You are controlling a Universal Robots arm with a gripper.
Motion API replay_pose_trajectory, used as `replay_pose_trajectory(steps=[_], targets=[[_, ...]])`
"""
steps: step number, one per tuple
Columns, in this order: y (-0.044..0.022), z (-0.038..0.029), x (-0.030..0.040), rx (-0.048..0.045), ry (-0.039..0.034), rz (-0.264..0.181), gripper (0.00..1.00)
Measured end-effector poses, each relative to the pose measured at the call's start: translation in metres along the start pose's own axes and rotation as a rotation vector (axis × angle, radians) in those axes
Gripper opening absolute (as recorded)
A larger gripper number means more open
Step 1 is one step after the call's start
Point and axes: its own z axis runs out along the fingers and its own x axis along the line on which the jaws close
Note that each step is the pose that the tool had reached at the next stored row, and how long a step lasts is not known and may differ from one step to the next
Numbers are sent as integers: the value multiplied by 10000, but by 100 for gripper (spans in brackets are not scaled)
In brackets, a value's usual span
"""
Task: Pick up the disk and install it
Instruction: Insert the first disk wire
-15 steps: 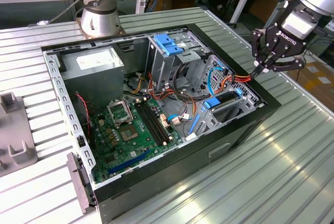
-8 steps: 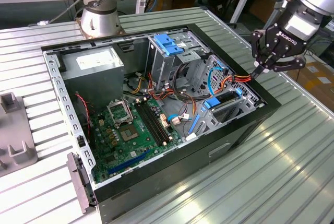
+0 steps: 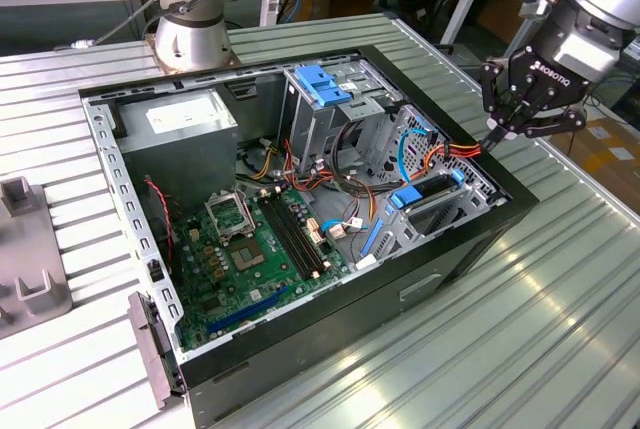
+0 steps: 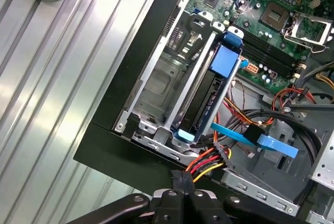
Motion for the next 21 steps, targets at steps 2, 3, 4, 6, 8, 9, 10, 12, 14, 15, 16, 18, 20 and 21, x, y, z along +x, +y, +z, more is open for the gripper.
replay_pose_trajectory(steps=[2,3,4,6,8,9,10,12,14,15,16,18,20,21], targets=[[0,0,0,-15,6,-180,10],[0,0,0,-25,9,-318,10],[0,0,0,-46,16,-569,10],[0,0,0,-61,21,-752,10],[0,0,0,-79,28,-988,10],[0,0,0,-86,30,-1072,10],[0,0,0,-96,34,-1200,10],[0,0,0,-114,41,-1420,10],[0,0,0,-136,49,-1688,10],[0,0,0,-143,50,-1789,10],[0,0,0,-150,53,-1878,10],[0,0,0,-166,59,-2070,10],[0,0,0,-188,67,-2343,10],[0,0,0,-195,69,-2434,10]])
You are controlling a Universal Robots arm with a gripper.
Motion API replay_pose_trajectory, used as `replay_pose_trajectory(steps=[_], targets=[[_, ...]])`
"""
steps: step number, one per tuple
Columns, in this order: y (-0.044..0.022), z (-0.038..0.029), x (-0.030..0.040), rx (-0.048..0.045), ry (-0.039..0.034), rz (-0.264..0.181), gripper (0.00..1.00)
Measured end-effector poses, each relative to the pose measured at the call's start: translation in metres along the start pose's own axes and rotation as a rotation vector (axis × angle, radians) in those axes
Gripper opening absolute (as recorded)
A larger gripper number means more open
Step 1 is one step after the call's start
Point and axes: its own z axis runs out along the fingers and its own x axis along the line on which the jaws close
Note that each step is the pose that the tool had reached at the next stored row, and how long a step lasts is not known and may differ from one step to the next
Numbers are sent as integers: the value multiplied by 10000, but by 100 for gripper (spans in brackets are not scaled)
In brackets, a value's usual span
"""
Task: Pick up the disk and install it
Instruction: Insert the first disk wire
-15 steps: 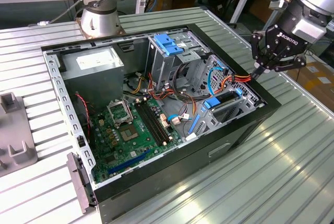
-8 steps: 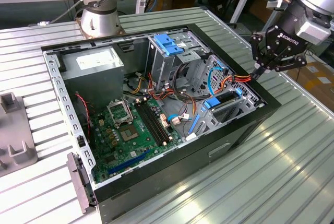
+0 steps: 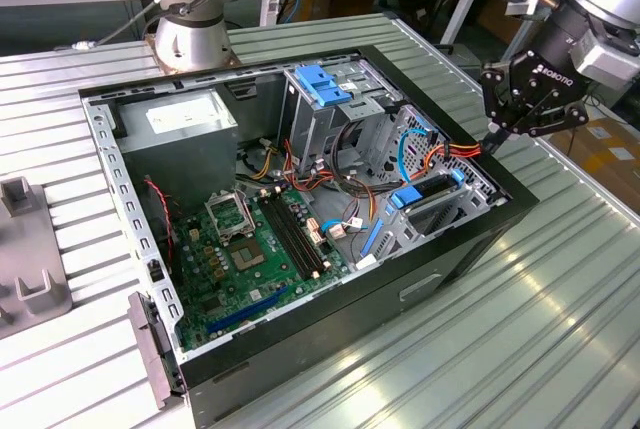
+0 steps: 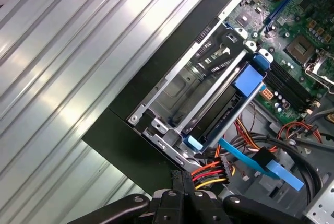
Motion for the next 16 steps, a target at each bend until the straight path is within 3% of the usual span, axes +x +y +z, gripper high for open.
replay_pose_trajectory(steps=[9,14,16], targets=[[0,1,0,-84,30,-1053,10],[0,1,0,-87,31,-1084,10],[0,1,0,-87,31,-1087,17]])
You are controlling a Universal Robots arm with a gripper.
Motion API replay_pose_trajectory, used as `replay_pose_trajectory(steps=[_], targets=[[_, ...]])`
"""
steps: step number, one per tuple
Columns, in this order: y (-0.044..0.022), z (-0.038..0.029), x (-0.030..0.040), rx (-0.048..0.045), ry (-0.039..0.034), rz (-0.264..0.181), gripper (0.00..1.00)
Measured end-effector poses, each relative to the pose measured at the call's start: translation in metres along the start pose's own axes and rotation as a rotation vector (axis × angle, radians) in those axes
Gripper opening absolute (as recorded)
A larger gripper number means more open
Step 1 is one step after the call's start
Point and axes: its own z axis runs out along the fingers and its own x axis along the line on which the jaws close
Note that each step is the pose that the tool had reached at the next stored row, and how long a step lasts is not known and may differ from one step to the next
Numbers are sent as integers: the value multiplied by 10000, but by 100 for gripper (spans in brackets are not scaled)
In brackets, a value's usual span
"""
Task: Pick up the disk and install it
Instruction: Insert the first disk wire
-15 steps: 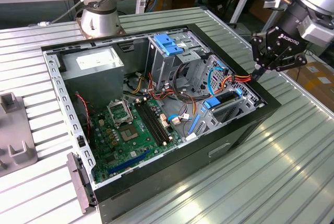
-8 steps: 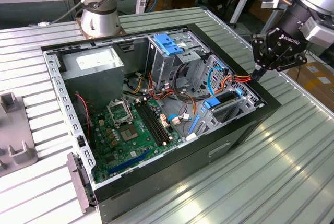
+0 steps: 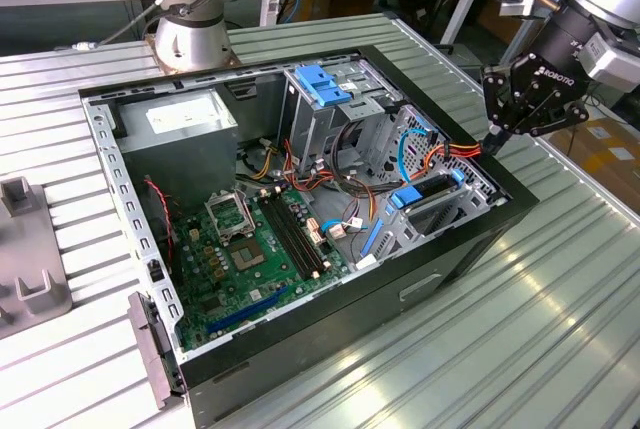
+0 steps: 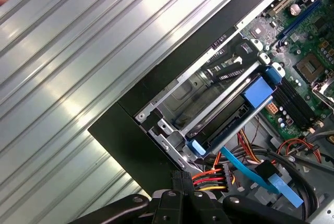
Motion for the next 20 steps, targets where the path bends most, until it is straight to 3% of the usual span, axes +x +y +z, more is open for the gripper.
replay_pose_trajectory(steps=[1,5,14,15,16,17,20], targets=[[0,0,0,0,0,-2,17],[0,0,0,-1,0,-8,36],[-33,63,-24,-5,1,-95,36],[-77,100,9,-13,4,-175,36],[-78,140,13,-12,4,-181,36],[-78,141,13,-13,4,-180,18],[-49,92,-19,122,-117,-194,18]])
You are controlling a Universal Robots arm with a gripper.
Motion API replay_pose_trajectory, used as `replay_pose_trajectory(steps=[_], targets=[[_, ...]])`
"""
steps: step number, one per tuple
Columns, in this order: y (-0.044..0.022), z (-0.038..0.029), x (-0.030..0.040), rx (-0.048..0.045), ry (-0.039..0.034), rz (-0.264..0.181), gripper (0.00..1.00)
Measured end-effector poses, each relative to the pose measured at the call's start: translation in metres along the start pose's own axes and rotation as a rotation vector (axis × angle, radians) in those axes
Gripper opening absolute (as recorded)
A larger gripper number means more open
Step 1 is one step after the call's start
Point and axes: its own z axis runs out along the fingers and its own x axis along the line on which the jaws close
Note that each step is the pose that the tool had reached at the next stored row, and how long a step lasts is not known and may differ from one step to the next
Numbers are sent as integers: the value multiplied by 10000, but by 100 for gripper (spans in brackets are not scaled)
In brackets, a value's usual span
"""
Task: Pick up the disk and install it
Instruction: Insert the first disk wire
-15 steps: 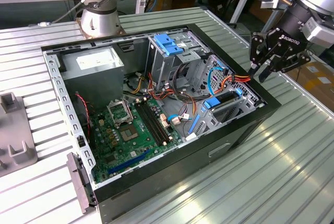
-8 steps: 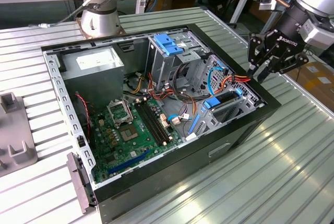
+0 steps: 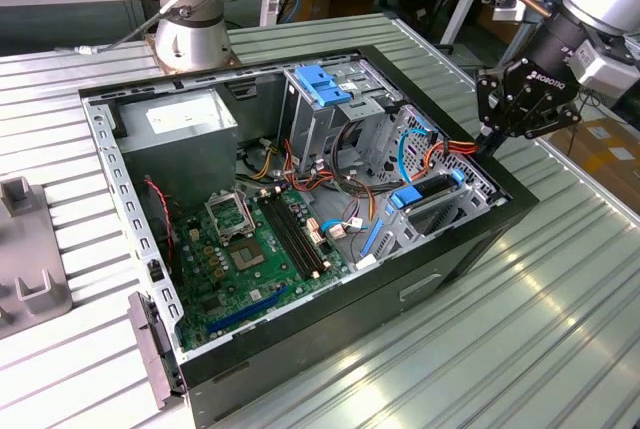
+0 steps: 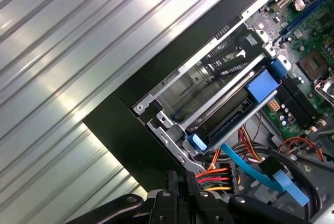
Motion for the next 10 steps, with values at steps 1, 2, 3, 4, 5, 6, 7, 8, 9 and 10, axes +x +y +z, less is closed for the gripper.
replay_pose_trajectory(steps=[1,2,3,4,5,6,7,8,9,10], targets=[[11,2,-12,28,-25,-3,18],[26,4,-29,56,-50,-6,17],[42,6,-46,66,-58,0,17],[55,8,-59,73,-65,7,17],[69,8,-67,75,-66,9,17],[86,10,-75,76,-67,11,17],[101,11,-78,76,-67,11,17],[118,13,-82,77,-67,12,17],[134,16,-85,77,-67,24,17],[135,20,-85,82,-67,79,17]])
